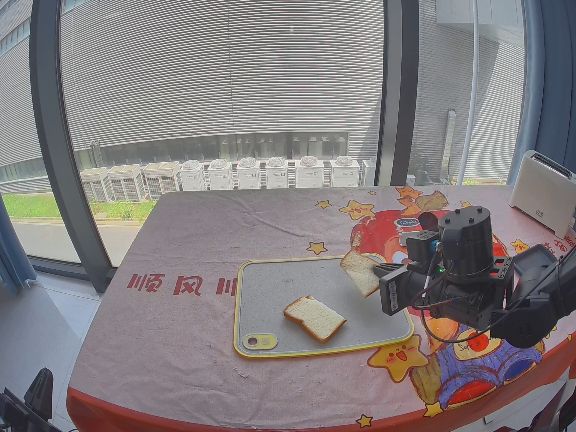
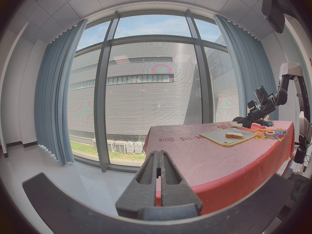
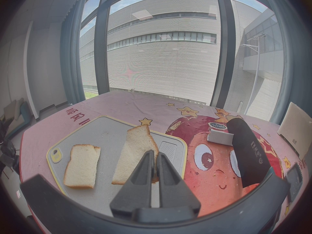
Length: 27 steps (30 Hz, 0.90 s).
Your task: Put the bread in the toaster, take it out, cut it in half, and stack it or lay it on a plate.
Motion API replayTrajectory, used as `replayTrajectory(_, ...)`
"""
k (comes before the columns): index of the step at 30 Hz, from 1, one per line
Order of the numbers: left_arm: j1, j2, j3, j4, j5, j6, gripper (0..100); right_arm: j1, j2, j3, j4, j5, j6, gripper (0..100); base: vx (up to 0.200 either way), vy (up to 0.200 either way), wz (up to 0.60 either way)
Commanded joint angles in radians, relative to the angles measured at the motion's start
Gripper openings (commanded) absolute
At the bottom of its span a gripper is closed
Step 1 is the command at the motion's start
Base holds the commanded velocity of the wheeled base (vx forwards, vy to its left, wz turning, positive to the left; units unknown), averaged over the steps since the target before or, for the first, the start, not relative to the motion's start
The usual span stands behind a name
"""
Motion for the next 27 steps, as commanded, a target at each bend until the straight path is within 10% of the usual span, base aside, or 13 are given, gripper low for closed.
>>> replayTrajectory(1, 0.0, -0.016, 0.018, 0.0, 0.0, -0.001, 0, 0.001, -0.012, 0.001, -0.001, 0.0, -0.004, 0, -0.2, 0.0, 0.0)
replayTrajectory(12, 0.0, -0.016, 0.018, 0.0, 0.0, 0.001, 0, 0.005, -0.016, 0.009, -0.003, 0.0, -0.007, 0, -0.2, 0.0, 0.0)
replayTrajectory(27, 0.0, -0.016, 0.018, 0.0, 0.0, 0.001, 0, 0.005, -0.047, 0.01, -0.001, 0.0, -0.007, 0, 0.0, 0.0, 0.0)
